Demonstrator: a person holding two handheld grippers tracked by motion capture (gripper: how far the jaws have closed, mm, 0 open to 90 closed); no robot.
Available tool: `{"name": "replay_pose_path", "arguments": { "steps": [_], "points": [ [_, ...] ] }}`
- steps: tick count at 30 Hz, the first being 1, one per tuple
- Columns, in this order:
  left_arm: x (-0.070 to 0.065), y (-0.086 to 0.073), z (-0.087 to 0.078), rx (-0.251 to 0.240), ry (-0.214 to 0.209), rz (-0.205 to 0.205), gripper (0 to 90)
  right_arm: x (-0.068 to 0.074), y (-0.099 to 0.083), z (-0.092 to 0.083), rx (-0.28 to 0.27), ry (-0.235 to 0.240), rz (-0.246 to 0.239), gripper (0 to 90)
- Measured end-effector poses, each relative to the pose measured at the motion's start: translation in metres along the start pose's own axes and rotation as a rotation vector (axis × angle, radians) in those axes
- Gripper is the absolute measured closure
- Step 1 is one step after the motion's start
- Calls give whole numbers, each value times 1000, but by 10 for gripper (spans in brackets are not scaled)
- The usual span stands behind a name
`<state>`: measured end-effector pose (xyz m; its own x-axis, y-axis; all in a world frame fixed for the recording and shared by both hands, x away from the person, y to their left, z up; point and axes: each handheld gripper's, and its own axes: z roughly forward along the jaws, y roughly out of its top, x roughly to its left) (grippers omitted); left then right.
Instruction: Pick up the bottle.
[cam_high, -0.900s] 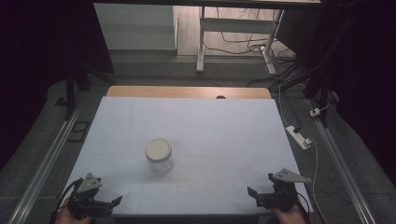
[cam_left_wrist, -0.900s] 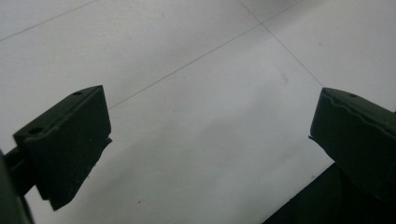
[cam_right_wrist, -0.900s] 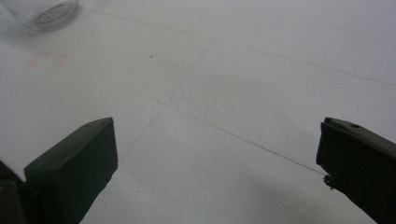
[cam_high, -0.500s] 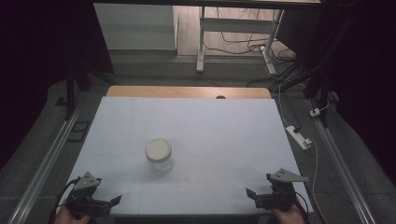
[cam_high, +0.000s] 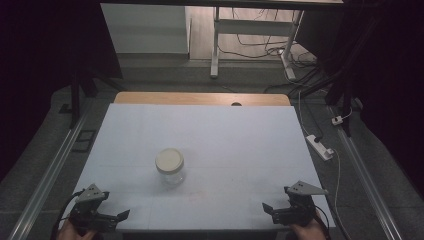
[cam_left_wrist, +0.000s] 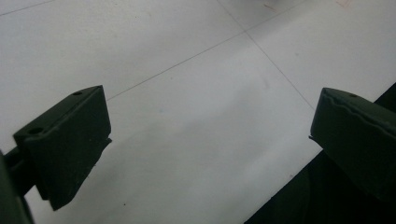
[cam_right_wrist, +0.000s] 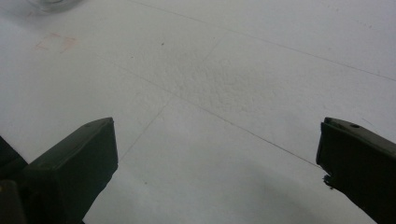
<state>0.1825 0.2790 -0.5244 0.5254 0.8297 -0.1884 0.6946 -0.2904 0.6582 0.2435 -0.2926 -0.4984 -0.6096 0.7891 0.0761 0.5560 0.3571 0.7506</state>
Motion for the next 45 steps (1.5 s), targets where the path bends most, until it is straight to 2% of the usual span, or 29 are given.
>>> {"name": "replay_pose_path", "arguments": {
  "steps": [6, 11, 19, 26, 28, 33, 38, 45],
  "points": [
    [-2, 3, -1, -15, -24, 11, 0, 1, 0, 1, 10, 0, -9, 0],
    [-7, 6, -1, -37, -10, 48, 0, 1, 0, 1, 10, 0, -10, 0],
    [-10, 10, 0, -49, -3, 68, 0, 1, 0, 1, 13, 4, -14, 0],
    [-12, 17, 6, -54, -35, 115, 0, 2, 1, 2, 20, 7, -22, 0],
    [-12, 19, 8, -65, -55, 130, 0, 2, 1, 2, 20, 6, -23, 0],
    [-10, 23, 11, -74, -85, 111, 0, 2, 1, 2, 20, 10, -23, 0],
    [-10, 27, 13, -93, -87, 105, 0, 2, 1, 2, 25, 11, -26, 0],
    [-12, 32, 20, -111, -69, 132, 0, 2, 1, 3, 28, 15, -30, 0]
  ]
}}
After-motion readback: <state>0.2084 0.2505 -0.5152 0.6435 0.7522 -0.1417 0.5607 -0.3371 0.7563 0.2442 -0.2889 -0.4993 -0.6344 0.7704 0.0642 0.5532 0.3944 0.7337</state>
